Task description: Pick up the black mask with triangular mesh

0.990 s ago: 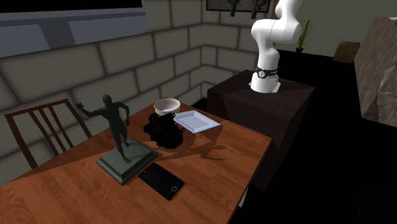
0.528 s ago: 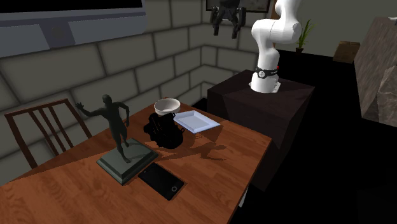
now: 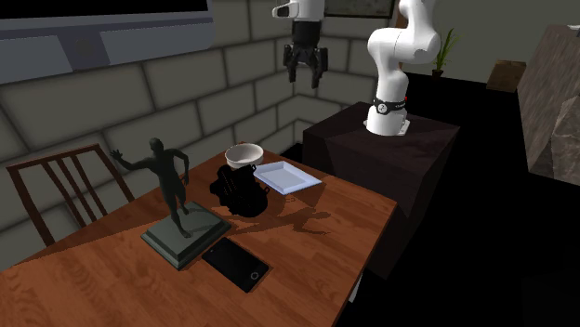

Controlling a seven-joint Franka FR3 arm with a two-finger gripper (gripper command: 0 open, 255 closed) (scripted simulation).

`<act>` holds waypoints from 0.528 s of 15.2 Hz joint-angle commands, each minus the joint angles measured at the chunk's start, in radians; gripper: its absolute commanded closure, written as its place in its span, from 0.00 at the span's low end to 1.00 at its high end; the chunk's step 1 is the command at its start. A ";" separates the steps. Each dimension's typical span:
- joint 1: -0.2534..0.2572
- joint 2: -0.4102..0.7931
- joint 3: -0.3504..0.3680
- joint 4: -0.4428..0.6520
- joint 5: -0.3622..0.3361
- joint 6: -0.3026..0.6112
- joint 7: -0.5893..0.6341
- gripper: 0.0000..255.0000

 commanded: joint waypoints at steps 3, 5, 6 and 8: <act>-0.002 0.152 -0.041 0.045 0.041 0.083 -0.062 0.00; -0.005 0.231 -0.058 0.074 0.071 0.118 -0.099 0.00; -0.008 0.270 -0.065 0.090 0.088 0.134 -0.119 0.00; -0.015 0.351 -0.075 0.126 0.125 0.162 -0.159 0.00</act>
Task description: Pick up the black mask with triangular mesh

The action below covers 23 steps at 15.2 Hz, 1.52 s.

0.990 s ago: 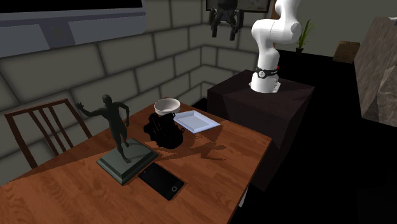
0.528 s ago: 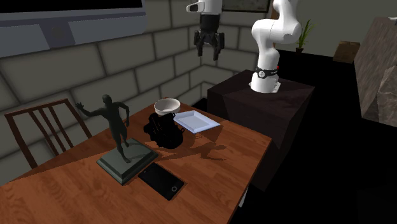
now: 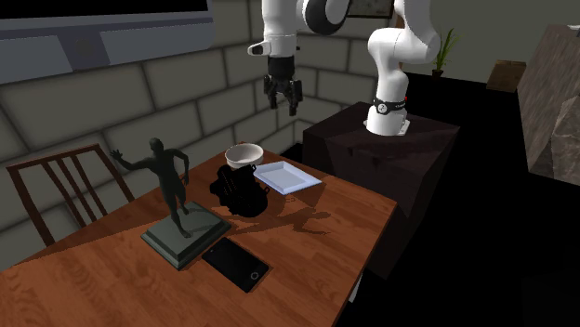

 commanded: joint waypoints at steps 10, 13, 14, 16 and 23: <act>-0.095 0.451 0.017 0.275 0.199 0.078 -0.194 0.00; -0.132 0.571 0.035 0.372 0.232 0.077 -0.225 0.00; -0.145 0.610 0.041 0.406 0.240 0.075 -0.233 0.00; -0.168 0.690 0.051 0.479 0.254 0.068 -0.246 0.00; -0.184 0.768 0.070 0.511 0.273 0.111 -0.261 0.00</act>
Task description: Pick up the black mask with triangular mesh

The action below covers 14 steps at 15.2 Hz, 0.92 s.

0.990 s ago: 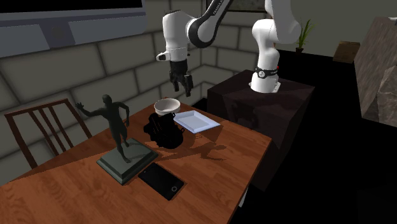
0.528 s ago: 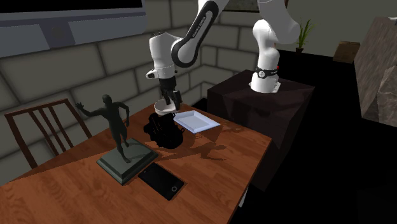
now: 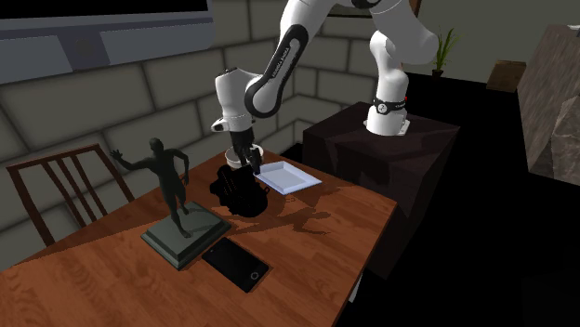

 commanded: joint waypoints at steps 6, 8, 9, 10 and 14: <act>-0.006 0.033 0.008 0.015 0.007 0.018 -0.007 1.00; -0.006 0.033 0.008 0.015 0.007 0.018 -0.007 1.00; -0.006 0.033 0.008 0.014 0.008 0.019 -0.007 1.00; -0.006 0.033 0.008 0.015 0.007 0.018 -0.007 1.00; -0.004 0.021 0.005 0.010 0.005 0.011 -0.005 1.00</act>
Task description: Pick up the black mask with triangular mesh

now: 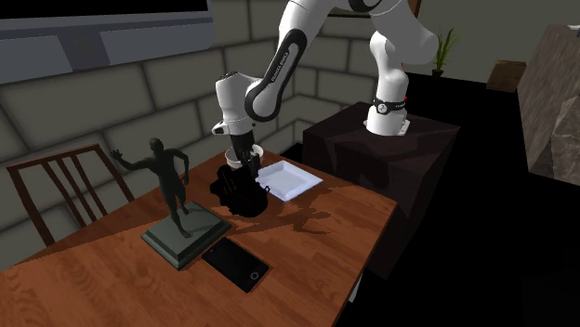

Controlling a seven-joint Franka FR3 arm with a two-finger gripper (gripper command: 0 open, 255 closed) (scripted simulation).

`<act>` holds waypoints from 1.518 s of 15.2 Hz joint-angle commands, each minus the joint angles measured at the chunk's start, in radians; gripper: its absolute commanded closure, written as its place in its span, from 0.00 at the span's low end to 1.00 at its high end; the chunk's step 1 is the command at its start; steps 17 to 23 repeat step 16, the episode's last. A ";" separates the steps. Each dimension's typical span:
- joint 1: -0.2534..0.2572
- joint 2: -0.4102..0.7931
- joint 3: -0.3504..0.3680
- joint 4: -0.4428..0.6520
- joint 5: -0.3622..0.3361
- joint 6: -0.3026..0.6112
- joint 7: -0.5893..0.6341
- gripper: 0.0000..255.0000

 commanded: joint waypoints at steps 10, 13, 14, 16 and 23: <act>0.022 -0.119 -0.029 -0.038 -0.032 -0.079 0.027 1.00; 0.027 -0.151 -0.037 -0.045 -0.042 -0.104 0.035 1.00; 0.029 -0.161 -0.040 -0.046 -0.045 -0.113 0.038 1.00; 0.029 -0.163 -0.040 -0.047 -0.046 -0.114 0.038 1.00; 0.029 -0.163 -0.040 -0.047 -0.046 -0.114 0.038 1.00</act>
